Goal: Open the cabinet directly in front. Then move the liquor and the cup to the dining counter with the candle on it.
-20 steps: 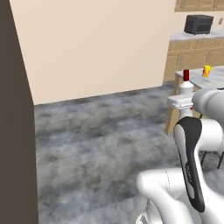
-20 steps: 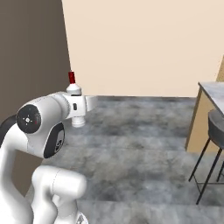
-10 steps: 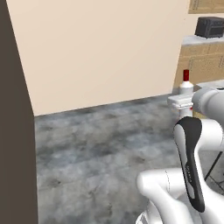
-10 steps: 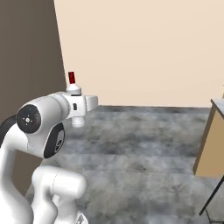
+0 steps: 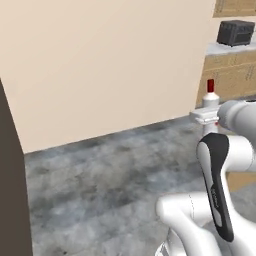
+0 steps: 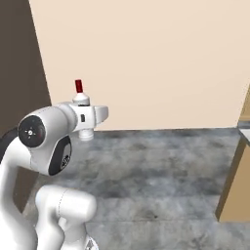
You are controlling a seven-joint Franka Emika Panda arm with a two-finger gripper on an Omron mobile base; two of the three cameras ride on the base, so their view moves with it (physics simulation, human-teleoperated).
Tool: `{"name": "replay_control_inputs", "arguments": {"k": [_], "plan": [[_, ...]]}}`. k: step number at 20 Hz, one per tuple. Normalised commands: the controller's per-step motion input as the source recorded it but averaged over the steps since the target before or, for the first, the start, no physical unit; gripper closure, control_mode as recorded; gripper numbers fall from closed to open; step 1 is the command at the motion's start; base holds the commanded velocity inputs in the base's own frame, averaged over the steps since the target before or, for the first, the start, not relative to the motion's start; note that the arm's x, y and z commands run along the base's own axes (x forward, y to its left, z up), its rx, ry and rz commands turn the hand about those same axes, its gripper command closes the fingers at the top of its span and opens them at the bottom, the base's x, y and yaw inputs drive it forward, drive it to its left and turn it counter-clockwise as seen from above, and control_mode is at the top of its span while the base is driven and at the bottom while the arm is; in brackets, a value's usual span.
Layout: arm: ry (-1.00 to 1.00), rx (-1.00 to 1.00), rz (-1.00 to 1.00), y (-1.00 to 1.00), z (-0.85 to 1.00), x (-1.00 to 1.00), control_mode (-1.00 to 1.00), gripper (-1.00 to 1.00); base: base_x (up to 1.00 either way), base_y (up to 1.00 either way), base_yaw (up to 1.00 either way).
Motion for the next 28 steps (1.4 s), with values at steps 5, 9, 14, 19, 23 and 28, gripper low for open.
{"name": "replay_control_inputs", "arguments": {"k": [5,9,14,19,23,28], "plan": [[0.00,0.00,0.00,0.00,0.00,0.00,1.00,1.00,1.00,0.02,-0.49],[0.00,0.00,0.00,0.00,0.00,0.00,1.00,1.00,1.00,0.02,-0.58],[0.00,0.00,0.00,0.00,0.00,0.00,1.00,1.00,0.50,0.00,-0.59],[0.00,0.00,0.00,0.00,0.00,0.00,1.00,1.00,0.17,0.00,-0.66],[0.00,0.00,0.00,0.00,0.00,0.00,1.00,1.00,0.03,-0.03,-0.67],[0.00,0.00,0.00,0.00,0.00,0.00,1.00,1.00,0.04,0.00,-0.65]]}}
